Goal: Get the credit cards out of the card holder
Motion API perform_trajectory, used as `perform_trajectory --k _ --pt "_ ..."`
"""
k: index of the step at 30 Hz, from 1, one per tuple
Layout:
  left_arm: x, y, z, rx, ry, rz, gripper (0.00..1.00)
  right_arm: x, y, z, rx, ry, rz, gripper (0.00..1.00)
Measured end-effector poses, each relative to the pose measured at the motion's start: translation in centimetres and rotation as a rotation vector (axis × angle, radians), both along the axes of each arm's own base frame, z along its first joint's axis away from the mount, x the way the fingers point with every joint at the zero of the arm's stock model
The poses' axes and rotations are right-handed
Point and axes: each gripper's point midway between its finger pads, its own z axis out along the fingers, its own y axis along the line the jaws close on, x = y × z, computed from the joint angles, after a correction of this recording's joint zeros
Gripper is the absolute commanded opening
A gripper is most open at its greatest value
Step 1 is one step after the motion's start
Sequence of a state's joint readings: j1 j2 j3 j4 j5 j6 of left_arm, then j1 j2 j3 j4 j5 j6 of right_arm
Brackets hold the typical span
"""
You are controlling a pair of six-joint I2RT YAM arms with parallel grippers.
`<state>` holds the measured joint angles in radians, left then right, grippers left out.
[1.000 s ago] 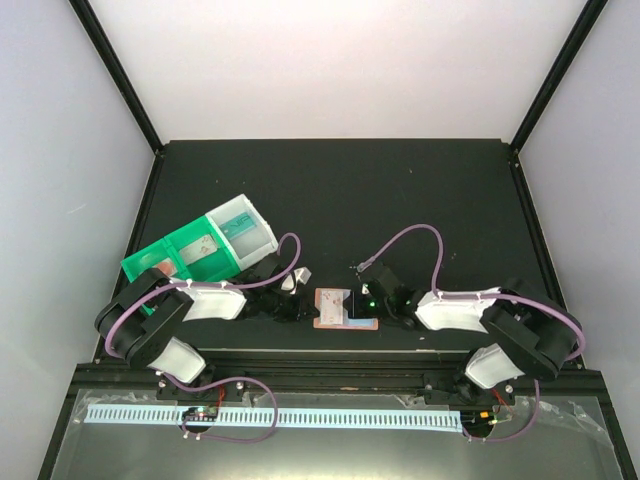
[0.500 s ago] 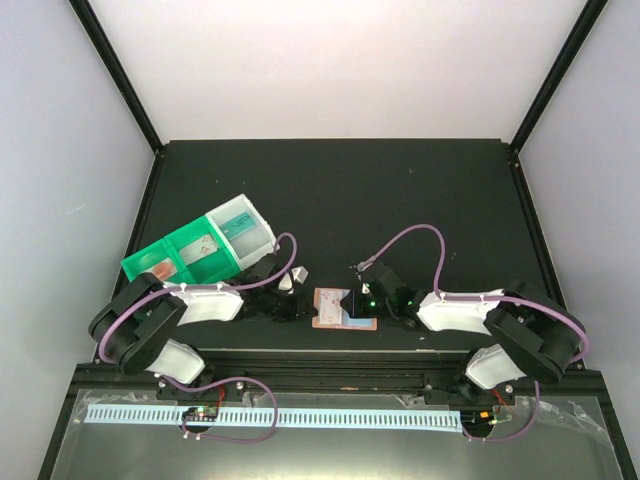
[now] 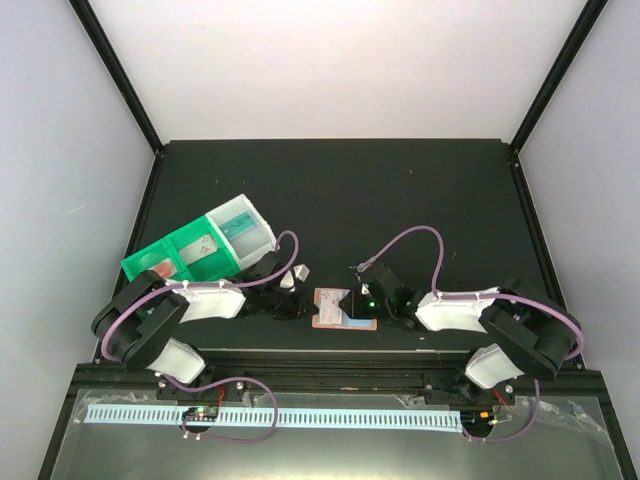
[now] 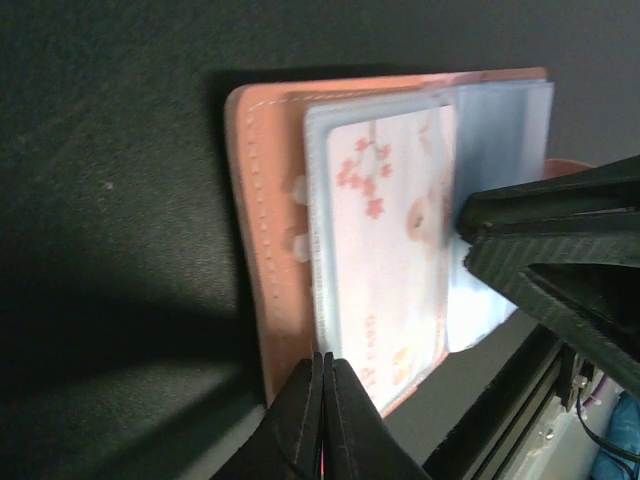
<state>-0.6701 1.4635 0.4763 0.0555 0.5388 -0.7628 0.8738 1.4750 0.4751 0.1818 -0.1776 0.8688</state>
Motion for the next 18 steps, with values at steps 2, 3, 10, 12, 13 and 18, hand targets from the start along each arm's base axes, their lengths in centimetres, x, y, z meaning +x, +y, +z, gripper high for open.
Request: perform_trajectory --k 2,3,10,12,13,18 --pt "-0.14 0.12 -0.64 0.013 0.016 0.000 0.02 -0.04 -0.05 -0.06 0.001 0.001 -0.002 0.17" --pt "-0.21 0.17 -0.87 0.017 0.021 0.000 0.02 -0.05 -0.06 -0.09 0.003 0.002 -0.003 0.17" --pt "-0.16 0.12 -1.07 0.006 0.009 0.000 0.01 0.03 0.08 -0.28 0.011 0.002 -0.007 0.17" --pt "-0.13 0.11 -1.06 0.003 0.005 0.001 0.02 0.05 0.22 -0.24 0.018 0.002 -0.006 0.17" --pt "-0.12 0.11 -1.07 0.003 0.004 0.001 0.02 0.07 0.27 -0.22 0.022 0.003 -0.007 0.17" --pt "-0.12 0.12 -1.09 0.001 0.001 0.001 0.02 0.15 0.39 -0.31 0.028 0.007 -0.013 0.12"
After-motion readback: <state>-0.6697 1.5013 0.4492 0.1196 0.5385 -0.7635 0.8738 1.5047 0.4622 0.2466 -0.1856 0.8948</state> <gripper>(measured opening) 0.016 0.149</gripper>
